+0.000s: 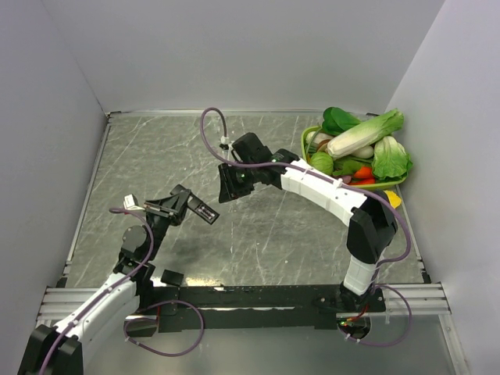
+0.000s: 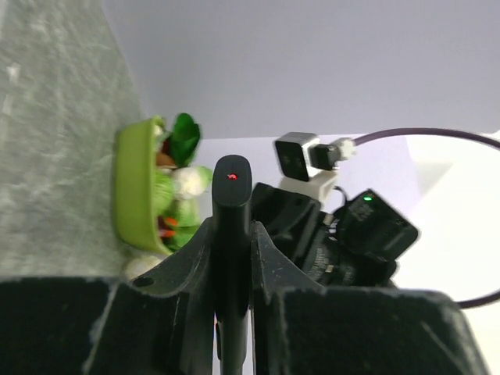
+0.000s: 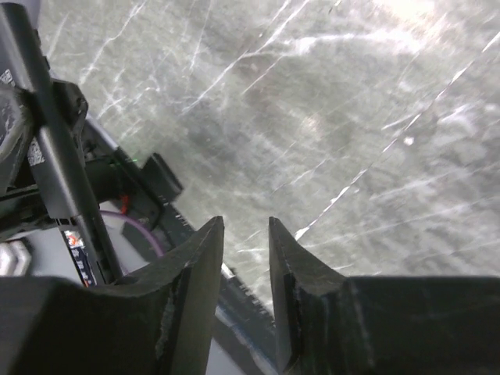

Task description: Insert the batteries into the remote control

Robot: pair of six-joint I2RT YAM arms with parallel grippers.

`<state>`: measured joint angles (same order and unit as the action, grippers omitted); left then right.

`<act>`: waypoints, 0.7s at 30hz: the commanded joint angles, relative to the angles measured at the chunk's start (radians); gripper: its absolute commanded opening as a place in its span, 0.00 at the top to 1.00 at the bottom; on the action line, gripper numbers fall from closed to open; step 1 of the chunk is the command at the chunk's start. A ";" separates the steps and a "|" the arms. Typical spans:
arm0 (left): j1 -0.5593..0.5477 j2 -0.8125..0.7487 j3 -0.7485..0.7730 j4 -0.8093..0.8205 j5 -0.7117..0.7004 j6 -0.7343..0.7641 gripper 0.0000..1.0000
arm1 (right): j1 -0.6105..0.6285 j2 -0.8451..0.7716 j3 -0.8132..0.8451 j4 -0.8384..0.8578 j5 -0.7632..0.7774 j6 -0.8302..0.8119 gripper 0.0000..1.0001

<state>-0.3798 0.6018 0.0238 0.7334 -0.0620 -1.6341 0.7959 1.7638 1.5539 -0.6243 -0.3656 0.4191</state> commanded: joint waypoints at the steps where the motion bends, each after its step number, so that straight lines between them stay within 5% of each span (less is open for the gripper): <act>1: 0.010 -0.017 0.070 -0.099 -0.027 0.133 0.96 | -0.007 -0.056 -0.038 0.057 0.042 -0.092 0.59; 8: 0.021 -0.046 0.180 -0.385 -0.027 0.404 0.97 | -0.007 -0.148 -0.204 0.144 0.065 -0.218 0.50; 21: 0.021 -0.047 0.186 -0.445 0.053 0.534 0.96 | 0.026 -0.286 -0.405 0.252 0.063 -0.263 0.21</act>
<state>-0.3634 0.5407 0.1699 0.2783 -0.0540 -1.1492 0.8028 1.5524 1.1702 -0.4507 -0.3149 0.1730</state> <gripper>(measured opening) 0.202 0.758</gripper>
